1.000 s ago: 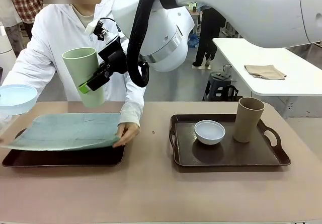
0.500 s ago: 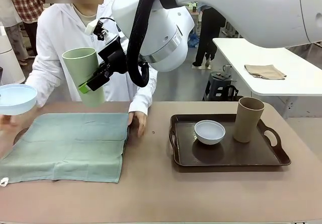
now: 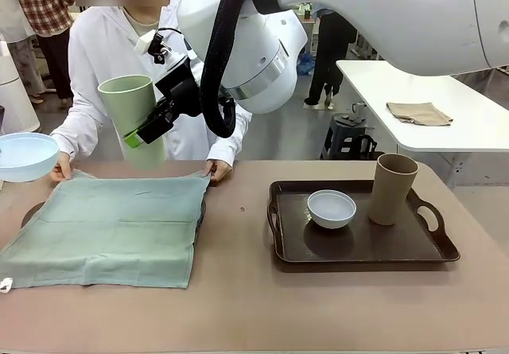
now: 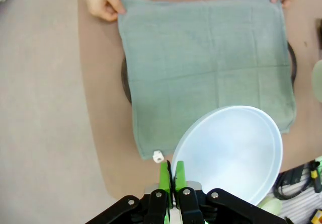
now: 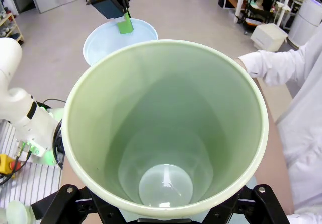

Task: Set up a tray with a mat and arrange the tableware.
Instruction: Place the Picnic Bowl and Reusable plastic cup back onto the Handle tray in front of the human's position.

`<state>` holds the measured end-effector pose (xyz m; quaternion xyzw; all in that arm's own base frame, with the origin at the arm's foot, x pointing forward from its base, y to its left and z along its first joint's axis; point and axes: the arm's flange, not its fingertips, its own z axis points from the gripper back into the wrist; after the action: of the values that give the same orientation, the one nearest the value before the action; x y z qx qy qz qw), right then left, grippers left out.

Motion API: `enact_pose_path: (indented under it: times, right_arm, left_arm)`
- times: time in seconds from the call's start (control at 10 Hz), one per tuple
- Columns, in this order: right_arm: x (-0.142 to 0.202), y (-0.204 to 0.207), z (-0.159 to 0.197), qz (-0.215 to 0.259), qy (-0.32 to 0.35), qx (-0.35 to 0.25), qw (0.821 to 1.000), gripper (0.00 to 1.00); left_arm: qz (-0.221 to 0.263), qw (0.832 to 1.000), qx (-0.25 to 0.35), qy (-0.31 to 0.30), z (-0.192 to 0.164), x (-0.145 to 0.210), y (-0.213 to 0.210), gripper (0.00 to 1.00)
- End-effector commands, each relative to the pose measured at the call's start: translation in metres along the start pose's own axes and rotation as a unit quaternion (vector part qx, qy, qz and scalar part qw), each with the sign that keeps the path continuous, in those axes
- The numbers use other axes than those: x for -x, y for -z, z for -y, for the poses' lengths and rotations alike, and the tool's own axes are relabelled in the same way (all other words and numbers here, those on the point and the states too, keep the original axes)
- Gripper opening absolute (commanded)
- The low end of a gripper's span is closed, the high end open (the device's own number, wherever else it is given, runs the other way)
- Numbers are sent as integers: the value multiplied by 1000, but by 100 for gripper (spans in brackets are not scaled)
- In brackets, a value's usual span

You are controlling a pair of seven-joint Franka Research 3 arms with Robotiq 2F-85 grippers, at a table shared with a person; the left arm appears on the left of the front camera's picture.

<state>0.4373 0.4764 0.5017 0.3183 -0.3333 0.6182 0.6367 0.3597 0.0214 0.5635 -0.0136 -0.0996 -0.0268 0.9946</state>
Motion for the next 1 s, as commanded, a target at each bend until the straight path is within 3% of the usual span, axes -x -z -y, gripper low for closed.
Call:
enact_pose_path:
  times: [0.0,0.8,0.9]
  right_arm:
    - [2,-1,-2,-3,-6,2,1000,11]
    - [2,-1,-2,-3,-6,2,1000,11]
    - [0,0,0,0,0,0,1000,83]
  left_arm:
    - [7,1000,-2,2,0,-1,-2,0]
    - [7,1000,-2,2,0,-1,-2,0]
    - [0,1000,0,0,0,0,0,4]
